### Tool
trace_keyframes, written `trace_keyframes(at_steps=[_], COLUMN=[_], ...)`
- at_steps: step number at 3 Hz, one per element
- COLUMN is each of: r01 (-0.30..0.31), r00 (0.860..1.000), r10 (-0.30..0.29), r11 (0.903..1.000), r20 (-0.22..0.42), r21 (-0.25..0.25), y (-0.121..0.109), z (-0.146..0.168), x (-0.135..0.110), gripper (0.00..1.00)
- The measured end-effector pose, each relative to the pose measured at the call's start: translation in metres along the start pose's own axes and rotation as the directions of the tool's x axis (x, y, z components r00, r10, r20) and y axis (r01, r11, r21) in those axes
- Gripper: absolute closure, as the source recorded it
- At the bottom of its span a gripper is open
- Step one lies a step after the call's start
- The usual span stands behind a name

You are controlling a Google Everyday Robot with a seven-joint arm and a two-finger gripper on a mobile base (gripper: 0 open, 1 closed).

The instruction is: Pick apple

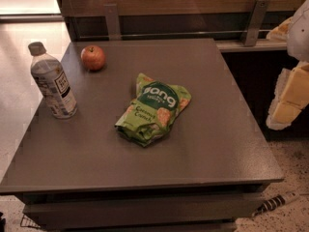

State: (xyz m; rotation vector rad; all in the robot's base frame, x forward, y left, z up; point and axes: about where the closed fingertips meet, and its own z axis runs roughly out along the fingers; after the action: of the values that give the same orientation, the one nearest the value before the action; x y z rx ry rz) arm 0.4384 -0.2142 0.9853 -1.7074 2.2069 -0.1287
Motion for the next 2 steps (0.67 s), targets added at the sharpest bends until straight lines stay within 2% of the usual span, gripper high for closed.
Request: trace_keyframes(at_steps=[1, 2], r01=[0.0, -0.01], r00=[1.0, 0.999], r10=[0.0, 0.009], r11=[1.0, 0.9994], r20=[0.0, 0.039], r21=[0.0, 0.033], y=[0.0, -0.02], z=[0.0, 0.004], x=[0.0, -0.012], gripper=[0.0, 0.0])
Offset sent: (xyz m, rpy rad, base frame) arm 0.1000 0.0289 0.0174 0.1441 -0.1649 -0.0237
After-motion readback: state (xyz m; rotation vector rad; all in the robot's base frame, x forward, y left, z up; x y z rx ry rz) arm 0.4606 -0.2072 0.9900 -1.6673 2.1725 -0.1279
